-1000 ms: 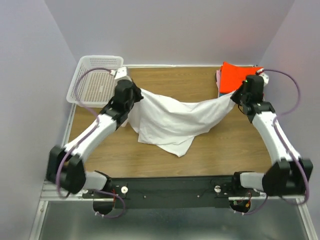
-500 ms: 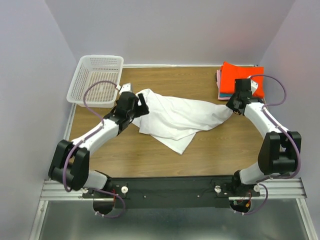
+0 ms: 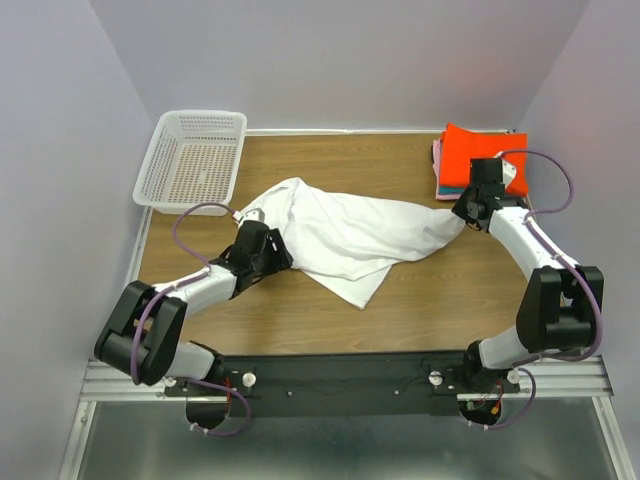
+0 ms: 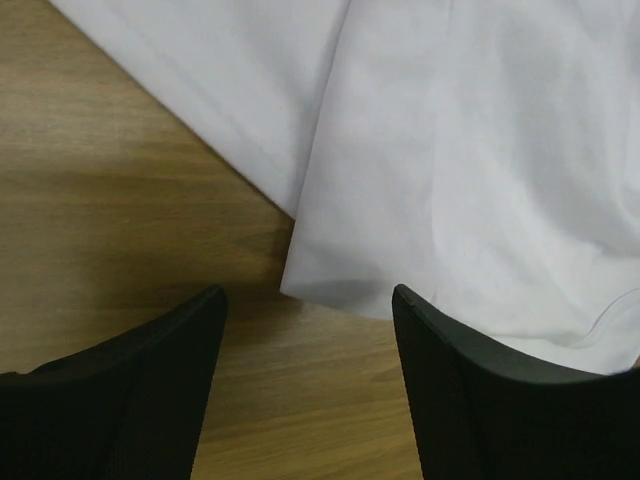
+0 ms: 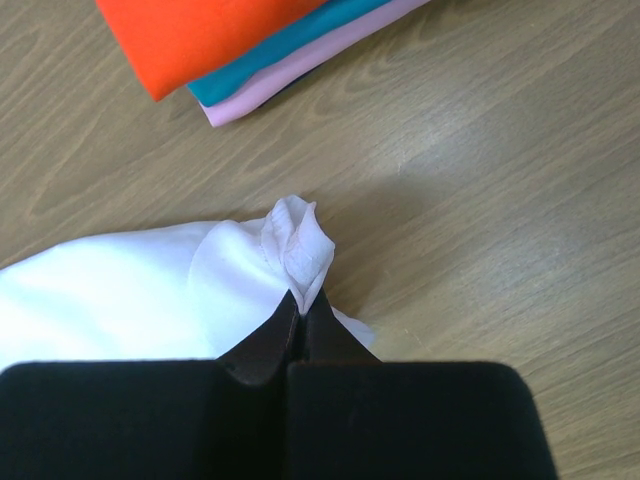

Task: Fold and stack the t-shirts
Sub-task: Flatten the tshirt out

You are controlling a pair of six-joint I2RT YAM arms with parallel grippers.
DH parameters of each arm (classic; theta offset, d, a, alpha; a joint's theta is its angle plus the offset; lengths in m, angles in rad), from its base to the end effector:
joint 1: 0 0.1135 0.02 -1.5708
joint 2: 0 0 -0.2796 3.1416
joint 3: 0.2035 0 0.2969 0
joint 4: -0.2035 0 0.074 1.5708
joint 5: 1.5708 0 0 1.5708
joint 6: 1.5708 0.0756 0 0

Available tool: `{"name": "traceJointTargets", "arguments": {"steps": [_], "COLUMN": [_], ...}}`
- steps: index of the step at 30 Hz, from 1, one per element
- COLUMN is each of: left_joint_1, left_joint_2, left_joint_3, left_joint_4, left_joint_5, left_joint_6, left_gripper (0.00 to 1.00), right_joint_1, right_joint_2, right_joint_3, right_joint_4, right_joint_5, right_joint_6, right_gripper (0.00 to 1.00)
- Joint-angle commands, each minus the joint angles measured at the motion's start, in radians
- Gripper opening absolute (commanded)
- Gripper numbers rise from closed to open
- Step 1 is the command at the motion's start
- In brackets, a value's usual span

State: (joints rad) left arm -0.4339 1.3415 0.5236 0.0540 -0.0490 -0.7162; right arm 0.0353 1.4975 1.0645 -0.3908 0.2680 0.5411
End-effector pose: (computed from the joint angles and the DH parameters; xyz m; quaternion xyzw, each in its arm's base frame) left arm 0.2801 -0.1257 0.1112 -0.1389 0.9089 -0.1946 0.3416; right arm 0.3889 -0.0063 0.2170 0.2781 0.8812 -0.0165 0.3820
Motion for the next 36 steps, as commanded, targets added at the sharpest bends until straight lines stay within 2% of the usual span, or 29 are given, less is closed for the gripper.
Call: {"name": "traceJointTargets", "arguments": {"steps": [1, 2, 4, 5, 6, 8, 11, 13, 19, 24, 30, 31, 36], "left_joint_1": [-0.003, -0.005, -0.003, -0.003, -0.005, -0.005, -0.005, -0.005, -0.005, -0.005, -0.005, -0.005, -0.003], "left_joint_2": [0.088, 0.102, 0.13, 0.134, 0.134, 0.124, 0.081, 0.036, -0.108, -0.244, -0.431, -0.455, -0.579], "left_joint_3": [0.035, 0.041, 0.053, 0.052, 0.052, 0.047, 0.038, 0.033, 0.035, 0.091, 0.284, 0.353, 0.535], "left_joint_4": [0.09, 0.093, 0.095, 0.095, 0.096, 0.095, 0.075, 0.058, 0.001, -0.077, -0.187, -0.201, -0.187], "left_joint_5": [0.072, 0.078, 0.086, 0.089, 0.093, 0.093, 0.09, 0.078, 0.075, 0.057, -0.092, -0.119, -0.176], "left_joint_6": [-0.006, -0.005, -0.003, -0.003, -0.003, -0.005, -0.009, -0.014, -0.008, 0.015, 0.052, 0.06, 0.135], "left_gripper": [0.61, 0.55, 0.38, 0.33, 0.24, 0.16, 0.12, 0.0, 0.0, 0.0, 0.0, 0.0, 0.0], "right_joint_1": [-0.006, -0.006, -0.005, -0.005, -0.006, -0.006, -0.006, -0.005, -0.006, -0.006, -0.005, -0.006, -0.006], "right_joint_2": [-0.017, -0.019, -0.019, -0.02, -0.025, -0.025, -0.025, -0.028, -0.06, -0.157, -0.336, -0.395, -0.534], "right_joint_3": [-0.015, -0.015, -0.017, -0.018, -0.018, -0.017, -0.017, -0.017, -0.014, -0.017, 0.028, 0.041, 0.204], "right_joint_4": [0.013, 0.013, 0.013, 0.013, 0.013, 0.013, 0.013, 0.013, 0.013, 0.013, 0.009, 0.009, -0.026], "right_joint_5": [-0.007, -0.006, -0.004, -0.004, 0.0, 0.002, -0.004, -0.004, -0.026, -0.062, -0.092, -0.113, -0.168], "right_joint_6": [-0.006, -0.006, -0.007, -0.009, -0.009, -0.009, -0.007, -0.007, -0.013, -0.027, -0.05, -0.05, -0.053], "right_gripper": [0.01, 0.01, 0.02, 0.01, 0.01, 0.01, 0.02, 0.02, 0.02, 0.01, 0.01, 0.01, 0.01]}}
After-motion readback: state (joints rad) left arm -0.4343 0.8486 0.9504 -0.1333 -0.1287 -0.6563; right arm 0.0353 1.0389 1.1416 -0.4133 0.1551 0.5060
